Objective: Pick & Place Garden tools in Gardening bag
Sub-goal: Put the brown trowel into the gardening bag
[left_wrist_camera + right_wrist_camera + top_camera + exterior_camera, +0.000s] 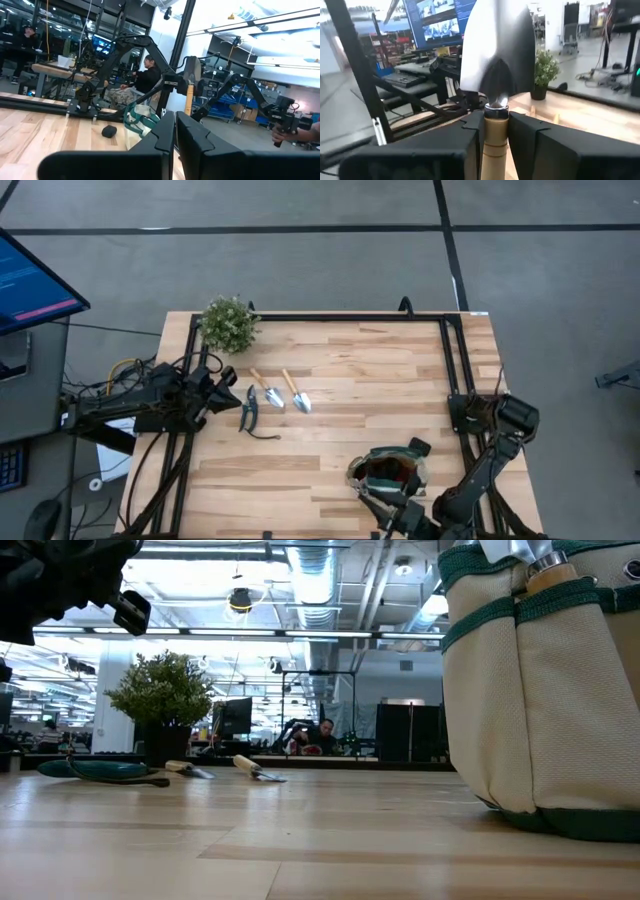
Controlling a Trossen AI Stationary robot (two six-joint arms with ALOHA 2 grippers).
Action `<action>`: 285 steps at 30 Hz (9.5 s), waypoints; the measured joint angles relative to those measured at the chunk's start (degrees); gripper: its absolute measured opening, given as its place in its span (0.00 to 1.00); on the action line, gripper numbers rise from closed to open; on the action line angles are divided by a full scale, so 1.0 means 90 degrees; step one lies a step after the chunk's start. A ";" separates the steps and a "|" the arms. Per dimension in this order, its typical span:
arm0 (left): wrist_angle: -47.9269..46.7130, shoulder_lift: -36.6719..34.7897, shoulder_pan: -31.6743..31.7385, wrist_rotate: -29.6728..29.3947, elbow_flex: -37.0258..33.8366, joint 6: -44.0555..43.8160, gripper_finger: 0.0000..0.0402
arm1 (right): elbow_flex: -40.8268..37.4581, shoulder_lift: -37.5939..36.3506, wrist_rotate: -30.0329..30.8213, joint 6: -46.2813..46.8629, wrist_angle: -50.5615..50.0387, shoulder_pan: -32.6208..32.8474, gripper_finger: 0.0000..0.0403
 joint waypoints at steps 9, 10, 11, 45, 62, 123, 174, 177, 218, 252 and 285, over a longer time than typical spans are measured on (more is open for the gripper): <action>0.0000 0.0000 0.0000 0.0000 0.0000 0.0000 0.04 | 0.0006 0.0162 0.0002 -0.2059 -0.0051 0.0381 0.13; 0.0000 0.0000 0.0000 0.0000 0.0000 0.0000 0.04 | 0.0006 0.0160 0.0000 -0.1974 -0.0053 0.0355 0.13; 0.0000 0.0000 0.0000 0.0000 0.0000 0.0000 0.04 | 0.0006 0.0162 0.0004 -0.1856 -0.0055 0.0307 0.13; 0.0002 -0.0002 0.0000 0.0000 0.0000 0.0000 0.04 | -0.0737 -0.3126 -0.4594 0.5445 -0.5989 0.0005 0.13; 0.0022 -0.0002 0.0000 0.0000 0.0000 0.0000 0.04 | -0.3797 -0.3933 -0.5918 0.1814 -0.0892 0.0084 0.13; 0.0022 -0.0002 0.0002 -0.0001 0.0002 0.0000 0.04 | -0.1177 0.0019 0.0004 0.1392 -0.1935 0.0246 0.13; 0.0022 -0.0002 0.0000 0.0000 0.0002 0.0000 0.04 | -0.1959 0.0060 -0.0769 0.4707 -0.3839 0.0399 0.18; 0.0022 -0.0002 0.0000 0.0000 0.0002 0.0000 0.04 | -0.1959 0.0060 -0.0983 0.4685 -0.3835 0.0395 0.18; 0.0022 0.0000 0.0002 0.0000 0.0002 0.0000 0.04 | -0.0280 -0.0957 -0.3803 0.1418 -0.4718 -0.0534 0.58; 0.0022 -0.0001 0.0002 -0.0001 0.0002 0.0000 0.04 | 0.0712 -0.0892 -0.6859 0.1835 -0.7316 -0.1689 0.42; 0.0022 -0.0002 0.0000 0.0000 0.0002 0.0000 0.04 | 0.1045 -0.0887 -0.7678 0.2289 -0.8661 -0.1969 0.13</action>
